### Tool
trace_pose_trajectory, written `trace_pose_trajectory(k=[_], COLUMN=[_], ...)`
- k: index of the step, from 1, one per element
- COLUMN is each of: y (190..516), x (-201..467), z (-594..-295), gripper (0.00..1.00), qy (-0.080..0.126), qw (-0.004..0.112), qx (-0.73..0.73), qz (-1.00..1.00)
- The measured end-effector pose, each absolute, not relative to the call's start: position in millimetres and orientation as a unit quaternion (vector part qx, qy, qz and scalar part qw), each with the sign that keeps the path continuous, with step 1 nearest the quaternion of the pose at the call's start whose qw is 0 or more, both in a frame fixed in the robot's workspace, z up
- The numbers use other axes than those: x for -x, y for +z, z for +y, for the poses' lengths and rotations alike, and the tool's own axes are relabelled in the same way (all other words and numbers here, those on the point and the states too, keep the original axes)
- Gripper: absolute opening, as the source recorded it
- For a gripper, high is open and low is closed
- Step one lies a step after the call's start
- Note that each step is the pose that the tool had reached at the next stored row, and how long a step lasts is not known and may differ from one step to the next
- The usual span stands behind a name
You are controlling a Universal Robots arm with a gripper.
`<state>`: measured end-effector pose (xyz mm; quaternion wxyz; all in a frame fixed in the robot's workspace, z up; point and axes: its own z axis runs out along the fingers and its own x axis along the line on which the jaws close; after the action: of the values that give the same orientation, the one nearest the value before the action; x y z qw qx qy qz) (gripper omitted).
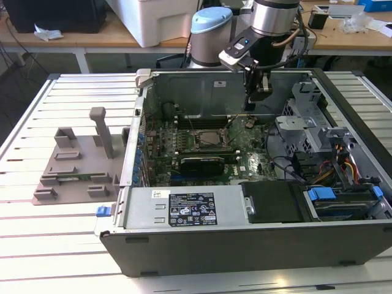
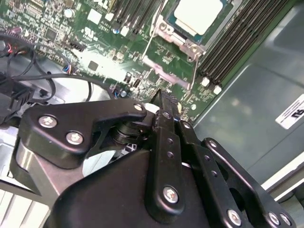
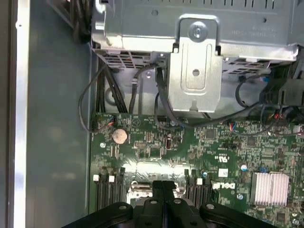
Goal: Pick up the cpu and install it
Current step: 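Close the cpu cover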
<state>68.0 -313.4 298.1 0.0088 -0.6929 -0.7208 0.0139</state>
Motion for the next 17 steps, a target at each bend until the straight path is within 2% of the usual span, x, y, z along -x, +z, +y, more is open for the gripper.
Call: trace_pose_trajectory(k=[17], y=[282], x=[-80], z=[-313], gripper=[0.11], qy=[0.015], qw=[0.009], qx=[0.693], qz=[-0.721])
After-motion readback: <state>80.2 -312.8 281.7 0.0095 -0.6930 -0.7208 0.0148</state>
